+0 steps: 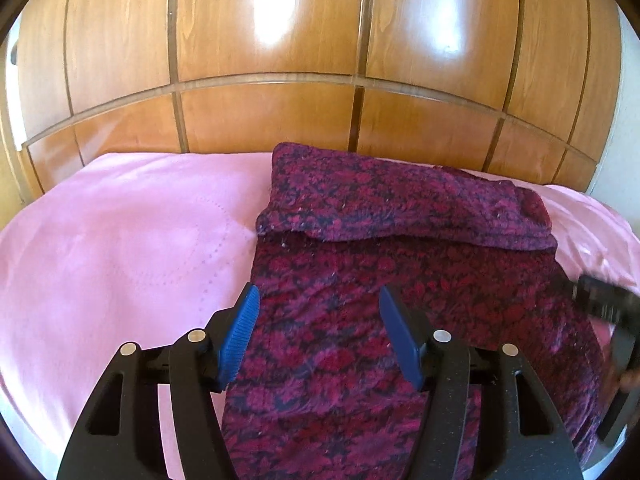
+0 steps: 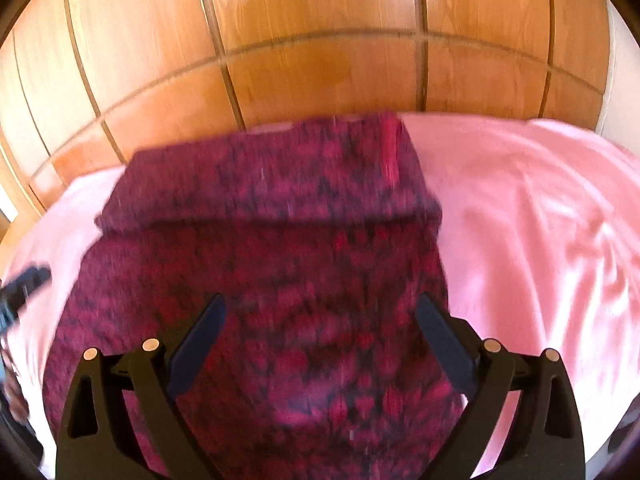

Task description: Fold small clothes

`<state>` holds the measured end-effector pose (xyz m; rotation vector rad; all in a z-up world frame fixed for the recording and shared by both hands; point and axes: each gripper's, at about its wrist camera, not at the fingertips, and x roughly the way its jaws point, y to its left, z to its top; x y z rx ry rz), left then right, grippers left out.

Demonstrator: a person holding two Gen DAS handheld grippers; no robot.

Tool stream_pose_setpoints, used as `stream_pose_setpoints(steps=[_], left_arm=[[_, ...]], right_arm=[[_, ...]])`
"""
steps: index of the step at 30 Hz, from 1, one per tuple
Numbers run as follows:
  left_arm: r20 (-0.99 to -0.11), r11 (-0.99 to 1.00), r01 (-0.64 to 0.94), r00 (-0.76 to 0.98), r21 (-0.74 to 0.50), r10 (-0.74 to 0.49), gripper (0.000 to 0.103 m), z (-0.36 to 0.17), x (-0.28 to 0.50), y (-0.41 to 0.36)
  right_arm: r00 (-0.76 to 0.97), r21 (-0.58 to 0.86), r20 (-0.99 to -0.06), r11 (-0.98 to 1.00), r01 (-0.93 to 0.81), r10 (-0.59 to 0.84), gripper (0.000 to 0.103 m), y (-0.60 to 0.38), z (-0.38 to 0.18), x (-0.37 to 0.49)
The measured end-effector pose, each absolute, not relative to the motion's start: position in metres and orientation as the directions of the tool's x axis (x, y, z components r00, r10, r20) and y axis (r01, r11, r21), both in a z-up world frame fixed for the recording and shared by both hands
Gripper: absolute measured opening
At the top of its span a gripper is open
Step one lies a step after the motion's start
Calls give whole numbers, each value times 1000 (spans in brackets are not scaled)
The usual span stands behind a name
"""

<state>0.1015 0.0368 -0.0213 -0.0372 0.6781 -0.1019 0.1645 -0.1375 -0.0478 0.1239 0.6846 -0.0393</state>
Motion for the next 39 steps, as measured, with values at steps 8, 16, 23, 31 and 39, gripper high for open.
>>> stream_pose_setpoints(steps=[8, 16, 23, 31, 39], left_arm=[[-650, 997, 52, 756, -63, -81, 61, -32, 98, 45], [-660, 997, 55, 748, -45, -71, 61, -39, 91, 53], [-685, 997, 50, 725, -52, -72, 61, -51, 80, 61], [-736, 994, 46, 669, -95, -102, 61, -70, 61, 82], [-779, 962, 144, 565, -230, -271, 55, -85, 20, 96]], right_arm=[[691, 93, -719, 975, 201, -74, 94, -170, -54, 270], [665, 250, -746, 937, 243, 27, 101, -200, -83, 277], [665, 276, -745, 931, 238, 51, 101, -203, -79, 225], [638, 362, -745, 921, 143, 194, 101, -213, -94, 145], [589, 412, -746, 910, 41, 311, 80, -196, -102, 53]])
